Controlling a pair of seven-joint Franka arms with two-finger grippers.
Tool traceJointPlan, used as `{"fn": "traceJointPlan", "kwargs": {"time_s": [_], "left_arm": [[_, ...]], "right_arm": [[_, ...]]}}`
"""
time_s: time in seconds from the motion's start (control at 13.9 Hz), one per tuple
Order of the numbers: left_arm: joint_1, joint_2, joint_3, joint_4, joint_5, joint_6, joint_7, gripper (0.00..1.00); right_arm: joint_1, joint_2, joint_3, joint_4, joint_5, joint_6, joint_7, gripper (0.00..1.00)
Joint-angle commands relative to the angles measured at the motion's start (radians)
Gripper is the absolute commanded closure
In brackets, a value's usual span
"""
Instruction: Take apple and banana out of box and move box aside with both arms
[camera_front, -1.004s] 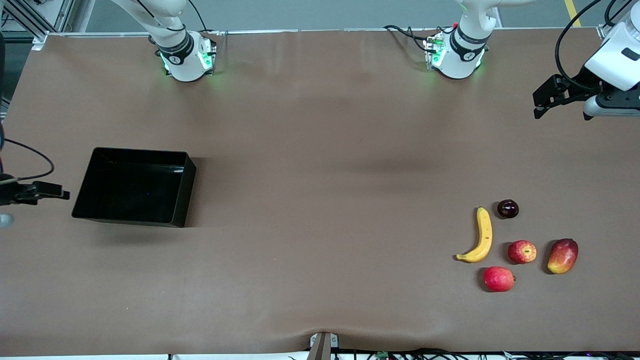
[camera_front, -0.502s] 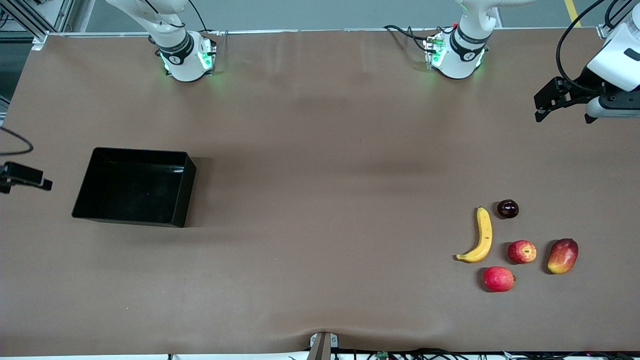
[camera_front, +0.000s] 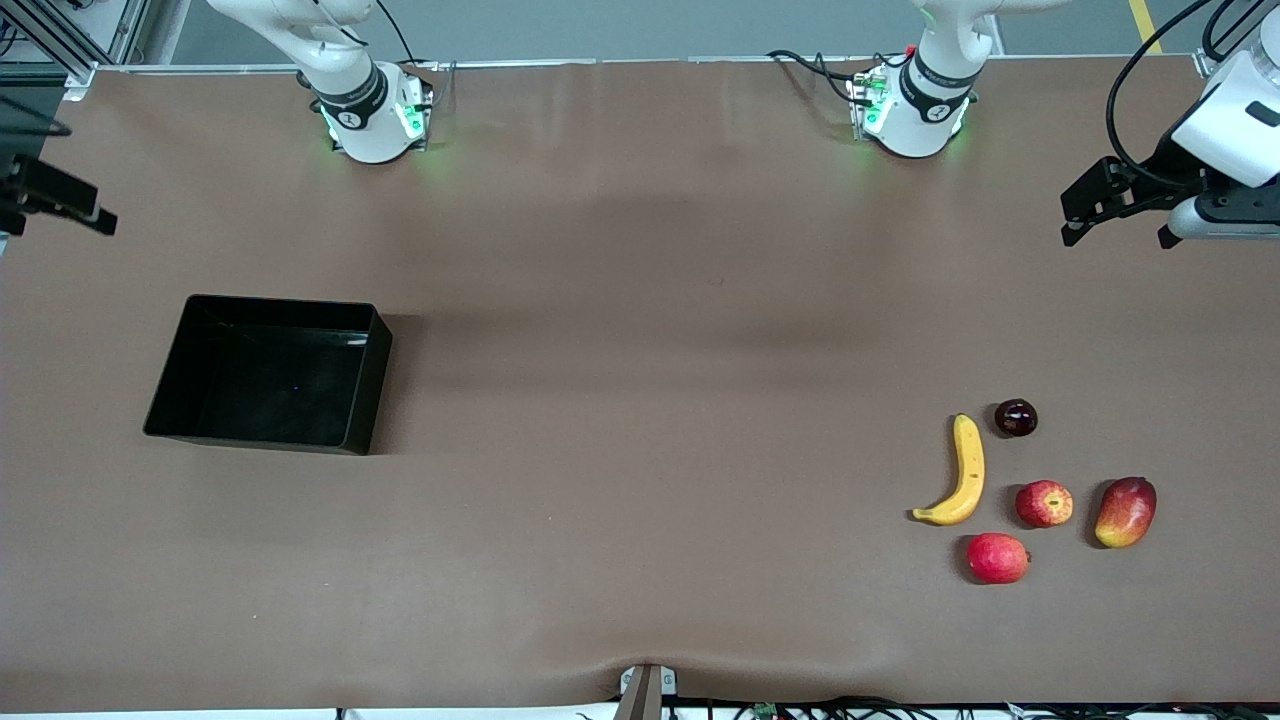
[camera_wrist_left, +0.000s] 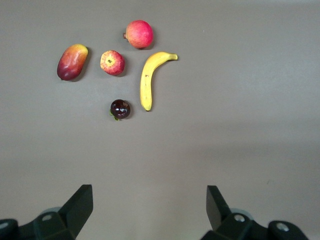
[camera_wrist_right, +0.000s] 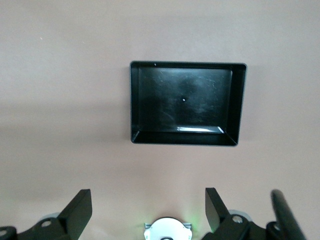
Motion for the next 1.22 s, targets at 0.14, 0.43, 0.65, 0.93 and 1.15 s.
{"fn": "traceJointPlan", "kwargs": {"time_s": [0.14, 0.43, 0.65, 0.93, 1.15], "left_arm": [[0.014, -0.011, -0.010, -0.008, -0.019, 0.004, -0.018, 0.00], [0.014, -0.008, -0.010, 0.000, -0.019, 0.002, -0.018, 0.00], [0.016, -0.008, -0.009, 0.003, -0.019, 0.002, -0.018, 0.00], [0.016, -0.010, -0.004, 0.003, -0.019, 0.000, -0.013, 0.00], [0.016, -0.010, -0.003, 0.009, -0.019, 0.000, -0.015, 0.00]], "right_arm": [[0.019, -0.156, -0.012, -0.228, -0.036, 0.085, -0.002, 0.00], [0.005, -0.161, -0.015, -0.242, -0.025, 0.117, -0.005, 0.00], [0.009, -0.160, -0.010, -0.240, -0.022, 0.144, -0.005, 0.00], [0.005, -0.156, -0.012, -0.242, -0.018, 0.152, -0.004, 0.00], [0.003, -0.156, -0.013, -0.242, 0.002, 0.155, -0.004, 0.00]]}}
